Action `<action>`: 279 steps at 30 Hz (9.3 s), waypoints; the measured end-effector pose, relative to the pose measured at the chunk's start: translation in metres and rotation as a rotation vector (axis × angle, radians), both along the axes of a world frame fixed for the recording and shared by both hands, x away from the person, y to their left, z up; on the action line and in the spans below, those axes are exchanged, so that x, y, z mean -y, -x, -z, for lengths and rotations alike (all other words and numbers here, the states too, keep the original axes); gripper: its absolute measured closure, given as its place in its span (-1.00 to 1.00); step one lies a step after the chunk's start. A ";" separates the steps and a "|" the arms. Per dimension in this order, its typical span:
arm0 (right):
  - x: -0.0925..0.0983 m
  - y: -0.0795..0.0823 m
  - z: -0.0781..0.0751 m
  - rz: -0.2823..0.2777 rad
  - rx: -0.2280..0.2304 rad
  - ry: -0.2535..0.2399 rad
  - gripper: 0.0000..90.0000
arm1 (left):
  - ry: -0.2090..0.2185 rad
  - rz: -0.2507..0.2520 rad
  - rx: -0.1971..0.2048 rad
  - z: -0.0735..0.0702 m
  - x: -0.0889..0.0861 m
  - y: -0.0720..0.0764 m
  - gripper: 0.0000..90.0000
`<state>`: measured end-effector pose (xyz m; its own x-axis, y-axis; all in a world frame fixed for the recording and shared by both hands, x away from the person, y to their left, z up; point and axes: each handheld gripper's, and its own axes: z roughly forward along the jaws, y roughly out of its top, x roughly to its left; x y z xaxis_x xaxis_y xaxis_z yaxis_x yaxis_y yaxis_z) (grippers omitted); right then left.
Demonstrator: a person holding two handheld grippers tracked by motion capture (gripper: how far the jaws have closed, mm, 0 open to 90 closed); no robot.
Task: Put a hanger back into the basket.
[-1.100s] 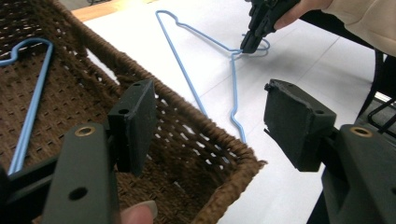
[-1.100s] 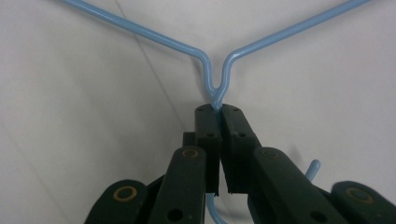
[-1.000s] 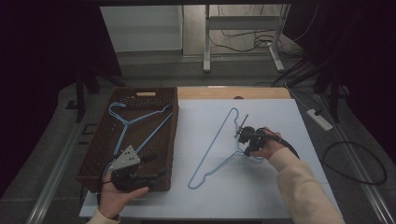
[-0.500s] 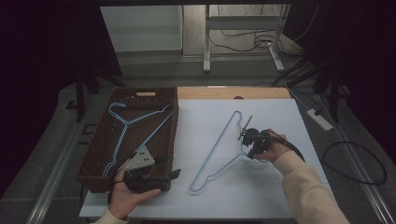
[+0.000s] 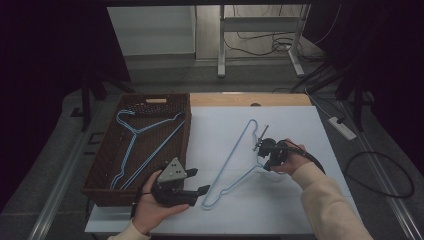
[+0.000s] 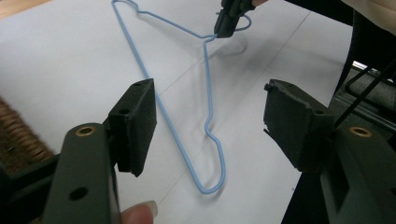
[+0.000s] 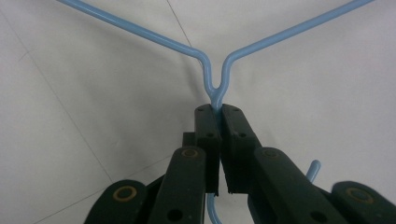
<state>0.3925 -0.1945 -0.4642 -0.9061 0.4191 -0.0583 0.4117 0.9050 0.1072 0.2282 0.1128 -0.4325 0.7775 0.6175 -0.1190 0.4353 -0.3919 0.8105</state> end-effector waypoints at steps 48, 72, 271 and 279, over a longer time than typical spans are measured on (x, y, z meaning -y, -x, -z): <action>-0.001 0.006 -0.001 -0.003 0.008 -0.004 0.92 | -0.189 0.055 -0.150 0.078 0.107 -0.068 -0.09; -0.001 0.011 -0.013 0.003 0.043 -0.061 0.89 | -0.190 0.063 -0.223 0.088 0.114 -0.082 0.92; 0.116 0.068 0.033 0.344 0.339 -0.753 -0.24 | 0.061 -0.377 -0.007 -0.017 -0.164 -0.031 -0.18; 0.115 0.072 0.029 0.343 0.351 -0.760 -0.24 | 0.081 -0.301 0.026 -0.019 -0.140 -0.012 -0.19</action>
